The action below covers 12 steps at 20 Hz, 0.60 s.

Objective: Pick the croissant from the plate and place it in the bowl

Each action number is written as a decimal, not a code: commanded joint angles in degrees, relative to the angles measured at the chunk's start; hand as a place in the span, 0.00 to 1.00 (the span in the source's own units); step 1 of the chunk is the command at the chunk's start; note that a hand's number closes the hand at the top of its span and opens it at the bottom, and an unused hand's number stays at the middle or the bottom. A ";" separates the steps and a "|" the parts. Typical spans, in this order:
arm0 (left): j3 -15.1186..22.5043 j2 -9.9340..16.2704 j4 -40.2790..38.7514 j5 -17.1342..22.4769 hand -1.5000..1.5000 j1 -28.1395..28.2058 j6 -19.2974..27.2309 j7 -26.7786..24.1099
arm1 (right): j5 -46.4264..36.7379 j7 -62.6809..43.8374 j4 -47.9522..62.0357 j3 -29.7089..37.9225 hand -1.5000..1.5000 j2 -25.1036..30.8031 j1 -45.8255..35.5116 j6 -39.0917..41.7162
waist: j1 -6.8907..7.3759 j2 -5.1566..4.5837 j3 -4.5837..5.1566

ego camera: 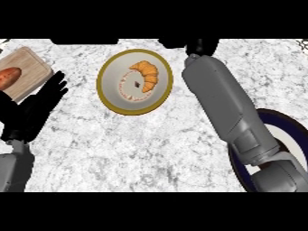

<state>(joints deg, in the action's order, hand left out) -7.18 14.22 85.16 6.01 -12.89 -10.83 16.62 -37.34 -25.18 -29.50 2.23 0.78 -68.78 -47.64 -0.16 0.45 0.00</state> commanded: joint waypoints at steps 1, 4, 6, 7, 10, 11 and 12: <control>-0.66 0.34 1.42 0.08 0.50 1.08 0.49 0.94 | 0.44 2.58 -11.72 -4.21 0.00 -0.74 6.31 5.13 | -2.38 0.97 -0.04; -2.93 2.19 -0.15 1.91 0.50 2.21 -1.52 -0.06 | 0.78 -2.44 -20.42 -10.84 0.00 -0.76 9.88 5.61 | -2.82 1.47 0.01; -2.42 1.96 0.75 1.06 0.50 4.46 -1.35 -0.66 | 2.37 -2.73 -27.69 -13.53 0.00 -0.77 12.40 7.10 | -2.88 1.73 -0.02; -2.11 1.40 -0.04 0.46 0.50 2.29 -0.11 0.26 | 4.44 -3.18 -31.58 -16.03 0.00 -0.77 13.58 7.81 | -2.70 1.41 -0.04; -1.71 0.57 1.07 0.75 0.50 5.12 -0.55 -0.79 | 7.27 -3.66 -41.87 -20.88 0.00 -0.77 19.79 9.83 | -3.48 2.18 -0.08; -2.15 0.91 0.17 0.45 0.50 3.24 0.10 -0.48 | 8.87 -3.69 -46.31 -22.22 0.00 -0.77 22.68 8.97 | -4.10 1.84 -0.11; -2.44 1.10 -0.35 0.57 0.50 2.26 0.28 -0.01 | 9.58 -4.49 -50.40 -24.13 0.00 -0.77 25.15 7.40 | -3.98 1.54 -0.11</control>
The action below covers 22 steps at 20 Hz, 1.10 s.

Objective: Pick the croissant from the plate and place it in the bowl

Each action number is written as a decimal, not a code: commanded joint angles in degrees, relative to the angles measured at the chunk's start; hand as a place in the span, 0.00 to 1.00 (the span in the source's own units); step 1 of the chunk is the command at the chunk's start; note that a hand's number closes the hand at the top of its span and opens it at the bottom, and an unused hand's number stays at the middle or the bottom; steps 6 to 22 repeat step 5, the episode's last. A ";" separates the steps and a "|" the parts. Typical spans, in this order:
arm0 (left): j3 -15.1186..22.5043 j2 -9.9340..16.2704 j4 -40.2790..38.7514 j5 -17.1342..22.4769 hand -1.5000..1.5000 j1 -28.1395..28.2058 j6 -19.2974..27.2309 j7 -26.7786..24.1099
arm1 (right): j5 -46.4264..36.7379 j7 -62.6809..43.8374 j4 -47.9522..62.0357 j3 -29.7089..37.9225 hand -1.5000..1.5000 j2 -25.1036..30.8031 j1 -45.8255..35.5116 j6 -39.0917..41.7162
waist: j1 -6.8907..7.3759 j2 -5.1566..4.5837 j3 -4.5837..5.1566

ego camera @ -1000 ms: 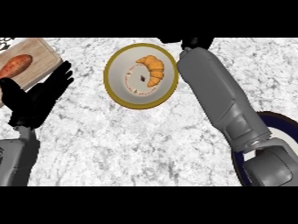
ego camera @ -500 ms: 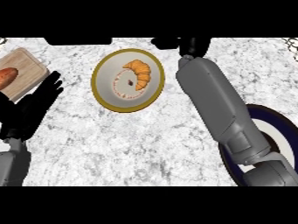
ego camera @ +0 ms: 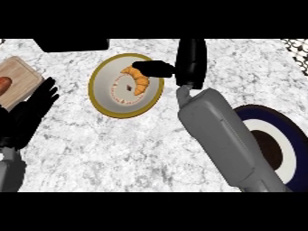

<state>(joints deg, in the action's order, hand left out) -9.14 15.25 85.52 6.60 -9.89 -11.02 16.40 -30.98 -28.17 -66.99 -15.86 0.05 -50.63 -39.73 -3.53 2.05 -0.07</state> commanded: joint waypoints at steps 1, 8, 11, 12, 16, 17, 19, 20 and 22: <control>-0.56 0.27 -0.50 -0.20 0.50 -0.11 0.51 0.34 | 3.47 -3.06 -16.86 -7.82 0.00 -0.04 8.17 -1.09 | -0.43 0.03 -0.03; -0.93 0.25 1.10 0.46 0.50 2.48 -0.32 -1.11 | -3.83 -5.99 -28.10 -17.13 1.00 0.15 21.48 0.26 | -1.24 0.20 0.07; -0.93 0.25 1.10 0.46 0.50 2.48 -0.32 -1.11 | -3.83 -5.99 -28.10 -17.13 1.00 0.15 21.48 0.26 | -1.24 0.20 0.07; -0.93 0.25 1.10 0.46 0.50 2.48 -0.32 -1.11 | -3.83 -5.99 -28.10 -17.13 1.00 0.15 21.48 0.26 | -1.24 0.20 0.07; -0.93 0.25 1.10 0.46 0.50 2.48 -0.32 -1.11 | -3.83 -5.99 -28.10 -17.13 1.00 0.15 21.48 0.26 | -1.24 0.20 0.07; -0.93 0.25 1.10 0.46 0.50 2.48 -0.32 -1.11 | -3.83 -5.99 -28.10 -17.13 1.00 0.15 21.48 0.26 | -1.24 0.20 0.07; -0.93 0.25 1.10 0.46 0.50 2.48 -0.32 -1.11 | -3.83 -5.99 -28.10 -17.13 1.00 0.15 21.48 0.26 | -1.24 0.20 0.07; -0.93 0.25 1.10 0.46 0.50 2.48 -0.32 -1.11 | -3.83 -5.99 -28.10 -17.13 1.00 0.15 21.48 0.26 | -1.24 0.20 0.07; -0.93 0.25 1.10 0.46 0.50 2.48 -0.32 -1.11 | -3.83 -5.99 -28.10 -17.13 1.00 0.15 21.48 0.26 | -1.24 0.20 0.07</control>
